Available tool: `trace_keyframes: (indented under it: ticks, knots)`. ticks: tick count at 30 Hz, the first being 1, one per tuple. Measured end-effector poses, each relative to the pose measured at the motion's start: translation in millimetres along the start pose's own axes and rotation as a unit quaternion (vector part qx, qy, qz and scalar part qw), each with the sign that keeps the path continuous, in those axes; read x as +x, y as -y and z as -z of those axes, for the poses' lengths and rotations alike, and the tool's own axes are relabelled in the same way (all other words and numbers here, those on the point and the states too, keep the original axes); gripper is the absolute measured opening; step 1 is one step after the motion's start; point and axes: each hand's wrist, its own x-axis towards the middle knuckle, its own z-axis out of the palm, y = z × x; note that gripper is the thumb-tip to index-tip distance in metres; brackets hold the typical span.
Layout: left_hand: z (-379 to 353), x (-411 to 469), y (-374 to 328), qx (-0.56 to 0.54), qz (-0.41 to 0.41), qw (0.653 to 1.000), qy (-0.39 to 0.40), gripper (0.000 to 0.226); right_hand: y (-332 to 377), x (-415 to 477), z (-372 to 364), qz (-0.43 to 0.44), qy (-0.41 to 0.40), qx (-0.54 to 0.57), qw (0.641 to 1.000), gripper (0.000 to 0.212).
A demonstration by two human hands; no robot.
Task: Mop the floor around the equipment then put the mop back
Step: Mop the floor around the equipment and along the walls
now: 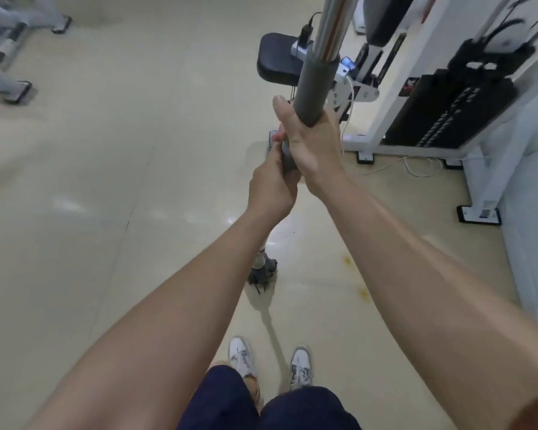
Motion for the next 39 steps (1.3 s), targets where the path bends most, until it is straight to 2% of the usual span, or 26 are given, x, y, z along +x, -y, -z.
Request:
trace_keyframes:
  ticks: [3,5,7,9,12,14,16,20,24,26,29,32,34,39]
  knots:
    - [30,71,8,-0.013,0.019,0.999,-0.025,0.008,2,63,-45,-0.001,0.063,0.012,0.998,0.031]
    - [54,123,15,-0.022,0.027,0.999,-0.03,0.007,3,107,-76,-0.006,0.102,-0.006,0.995,0.036]
    - [80,176,22,-0.017,0.009,1.0,-0.015,0.008,4,154,-110,0.002,0.121,-0.038,0.992,0.029]
    - [107,232,29,-0.003,-0.022,1.0,0.003,0.016,5,201,-151,0.028,0.098,-0.066,0.993,0.014]
    - [147,311,23,-0.011,-0.027,1.0,0.0,0.036,16,274,-213,0.052,0.054,-0.072,0.995,0.018]
    - [165,365,19,-0.062,0.011,0.997,-0.033,0.026,28,320,-244,0.072,0.021,-0.076,0.994,0.028]
    - [180,412,14,-0.062,0.043,0.994,-0.081,0.011,41,365,-266,0.084,-0.018,-0.079,0.993,0.035]
    - [194,496,-1,0.002,0.003,0.997,-0.076,0.012,56,461,-291,0.081,-0.085,-0.084,0.989,0.028]
    - [173,595,-13,-0.037,-0.011,0.999,-0.026,0.004,57,563,-291,0.06,-0.127,-0.054,0.989,0.031]
    - [156,649,-20,-0.043,-0.047,0.998,0.005,0.012,51,616,-285,0.025,-0.168,-0.019,0.985,0.028]
    - [134,731,-30,0.074,-0.128,0.987,0.07,0.029,39,689,-273,-0.03,-0.213,0.054,0.975,0.028]
    - [122,805,-38,0.179,-0.143,0.968,0.1,0.021,36,751,-263,-0.075,-0.238,0.106,0.963,0.026]
    - [116,848,-45,0.189,-0.142,0.961,0.145,0.014,39,790,-256,-0.098,-0.249,0.124,0.955,0.025]
    - [92,952,-73,0.204,-0.199,0.93,0.232,0.017,49,882,-234,-0.11,-0.319,0.171,0.926,0.023]
